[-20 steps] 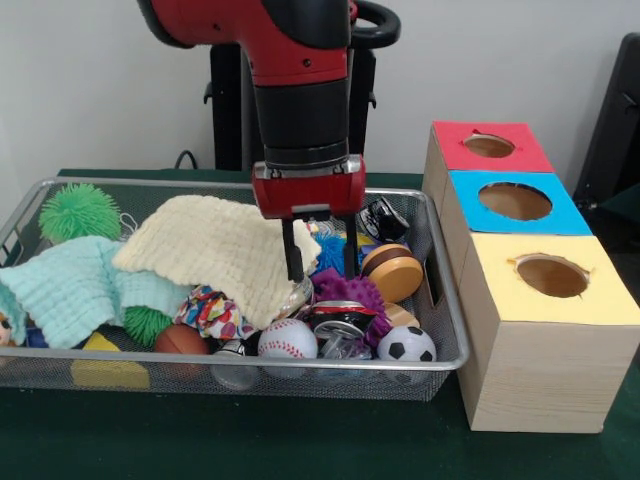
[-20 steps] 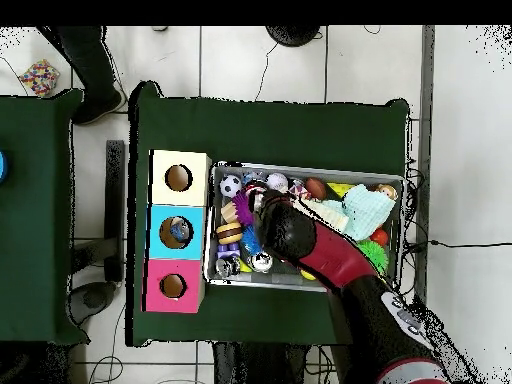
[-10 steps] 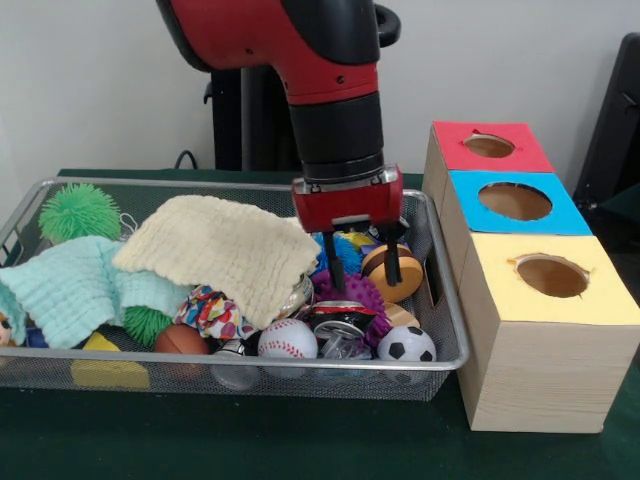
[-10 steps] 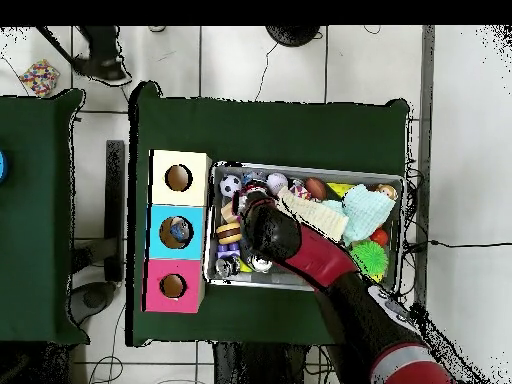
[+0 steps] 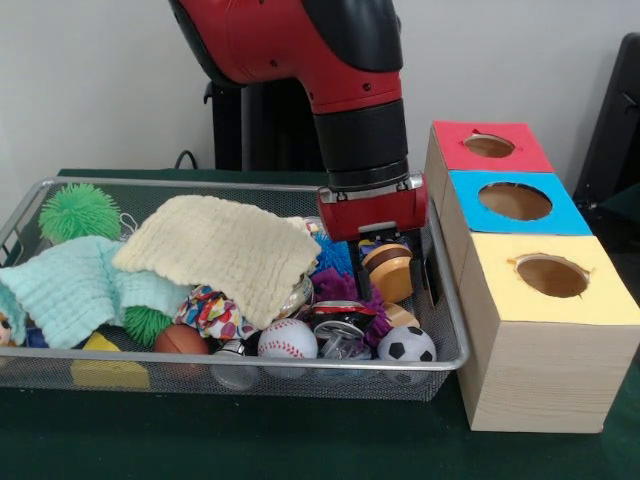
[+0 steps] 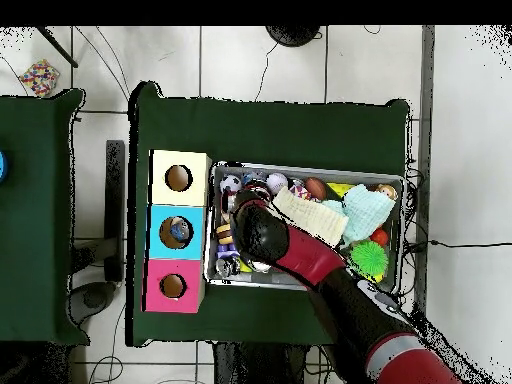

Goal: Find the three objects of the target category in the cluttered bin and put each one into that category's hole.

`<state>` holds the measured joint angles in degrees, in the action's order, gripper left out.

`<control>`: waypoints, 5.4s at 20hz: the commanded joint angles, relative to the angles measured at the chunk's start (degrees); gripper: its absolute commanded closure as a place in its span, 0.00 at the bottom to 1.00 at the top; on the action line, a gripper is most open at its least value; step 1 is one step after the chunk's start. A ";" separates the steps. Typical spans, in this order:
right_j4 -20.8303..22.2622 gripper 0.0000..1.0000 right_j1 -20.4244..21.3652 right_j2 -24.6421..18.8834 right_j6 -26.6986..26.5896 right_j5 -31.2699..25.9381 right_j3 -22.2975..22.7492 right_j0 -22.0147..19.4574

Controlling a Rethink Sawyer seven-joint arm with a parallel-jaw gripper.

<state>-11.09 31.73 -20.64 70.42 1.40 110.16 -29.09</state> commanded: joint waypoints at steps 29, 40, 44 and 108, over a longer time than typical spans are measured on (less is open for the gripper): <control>8.69 0.00 0.22 3.01 7.56 0.58 -5.02 1.69; 10.82 0.00 3.43 4.44 6.28 -2.67 -6.40 2.97; 10.67 0.00 5.89 5.22 5.56 -6.12 -7.43 3.93; 19.99 0.00 -4.79 2.66 6.41 -1.50 -12.28 0.98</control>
<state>5.61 29.93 -14.17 70.42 1.38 100.23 -26.56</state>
